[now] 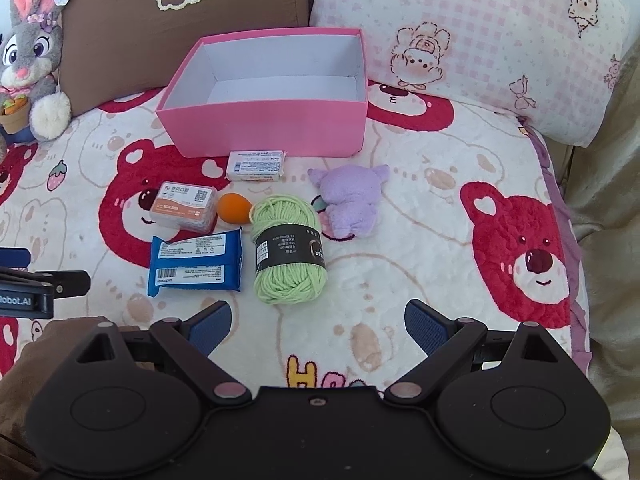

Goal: Organize objects

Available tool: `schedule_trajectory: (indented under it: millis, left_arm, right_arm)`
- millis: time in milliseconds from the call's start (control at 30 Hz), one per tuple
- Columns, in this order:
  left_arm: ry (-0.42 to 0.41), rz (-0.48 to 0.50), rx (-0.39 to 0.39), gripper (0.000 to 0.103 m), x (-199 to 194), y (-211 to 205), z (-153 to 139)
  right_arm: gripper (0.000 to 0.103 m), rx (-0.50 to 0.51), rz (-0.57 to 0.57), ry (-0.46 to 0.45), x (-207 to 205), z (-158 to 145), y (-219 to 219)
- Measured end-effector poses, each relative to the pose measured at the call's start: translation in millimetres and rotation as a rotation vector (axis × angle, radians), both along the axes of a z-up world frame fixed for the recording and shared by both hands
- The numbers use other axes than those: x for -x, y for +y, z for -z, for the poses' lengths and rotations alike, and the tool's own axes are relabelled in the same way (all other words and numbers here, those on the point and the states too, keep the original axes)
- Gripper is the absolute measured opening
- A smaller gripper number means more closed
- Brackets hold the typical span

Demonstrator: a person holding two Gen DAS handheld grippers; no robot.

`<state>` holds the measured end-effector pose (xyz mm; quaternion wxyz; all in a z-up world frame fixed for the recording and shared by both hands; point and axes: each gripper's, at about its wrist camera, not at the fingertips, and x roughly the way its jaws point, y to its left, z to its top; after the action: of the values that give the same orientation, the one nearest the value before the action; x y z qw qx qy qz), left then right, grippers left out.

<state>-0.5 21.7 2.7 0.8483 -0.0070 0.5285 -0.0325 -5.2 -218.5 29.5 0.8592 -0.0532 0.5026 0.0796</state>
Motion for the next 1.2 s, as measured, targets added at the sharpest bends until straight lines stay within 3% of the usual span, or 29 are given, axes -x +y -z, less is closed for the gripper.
schedule_trajectory:
  millis: [133, 567, 1200]
  left_arm:
    - [-0.003, 0.041, -0.048, 0.103, 2, -10, 3]
    - [0.035, 0.084, 0.011, 0.103, 4, -18, 8]
    - [0.05, 0.111, 0.009, 0.103, 1, -19, 9]
  right_arm:
    - [0.096, 0.014, -0.004, 0.008, -2, 4, 2]
    - [0.096, 0.025, -0.018, 0.014, 0, 7, 8]
    - [0.096, 0.024, -0.025, 0.01, 1, 6, 9]
